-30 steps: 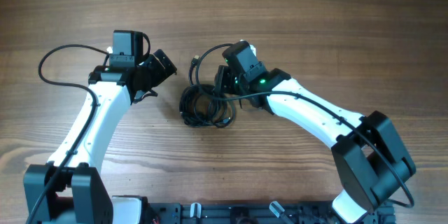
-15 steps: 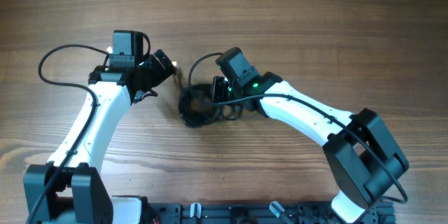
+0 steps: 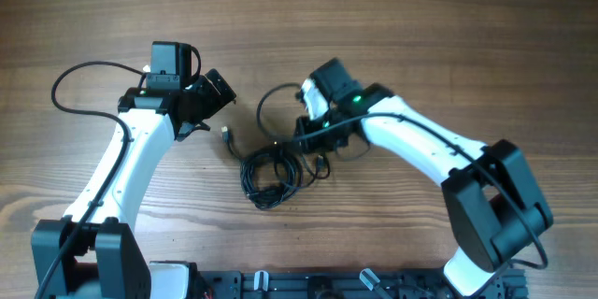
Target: Untangle cables
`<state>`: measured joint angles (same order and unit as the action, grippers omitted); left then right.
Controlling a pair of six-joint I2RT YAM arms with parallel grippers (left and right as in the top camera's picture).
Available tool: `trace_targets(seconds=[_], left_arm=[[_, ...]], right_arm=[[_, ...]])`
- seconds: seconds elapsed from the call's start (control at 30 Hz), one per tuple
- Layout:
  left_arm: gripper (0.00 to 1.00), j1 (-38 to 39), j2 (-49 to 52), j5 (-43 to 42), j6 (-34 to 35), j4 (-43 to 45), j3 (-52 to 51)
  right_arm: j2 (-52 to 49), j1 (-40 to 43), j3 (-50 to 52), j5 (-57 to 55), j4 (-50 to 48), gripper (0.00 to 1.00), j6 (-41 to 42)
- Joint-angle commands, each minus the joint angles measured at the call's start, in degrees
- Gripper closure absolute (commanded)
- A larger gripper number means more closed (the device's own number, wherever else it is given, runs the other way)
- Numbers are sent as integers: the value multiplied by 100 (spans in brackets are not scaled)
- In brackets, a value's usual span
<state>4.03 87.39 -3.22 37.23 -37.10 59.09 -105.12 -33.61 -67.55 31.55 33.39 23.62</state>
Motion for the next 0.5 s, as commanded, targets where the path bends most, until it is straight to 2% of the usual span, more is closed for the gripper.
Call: trace_targets(seconds=[0.0, 0.1, 0.2, 0.27, 0.33, 0.47], left_arm=[[0, -2, 0, 68, 52, -184, 0], [0, -2, 0, -170, 0, -586, 0], [0, -2, 0, -953, -1222, -466, 0], [0, 0, 0, -1296, -1600, -428, 0], [0, -2, 0, -1255, -1609, -428, 0], [0, -2, 4, -1019, -1602, -400, 0]], right_arm=[[170, 173, -210, 120, -317, 43, 125], [162, 175, -210, -258, -380, 37, 251], [146, 164, -205, -267, -476, 35, 455], [142, 136, -70, -267, -693, 40, 789], [136, 87, 131, -264, -955, 47, 1008], [133, -170, 424, -267, -1552, 52, 1161]])
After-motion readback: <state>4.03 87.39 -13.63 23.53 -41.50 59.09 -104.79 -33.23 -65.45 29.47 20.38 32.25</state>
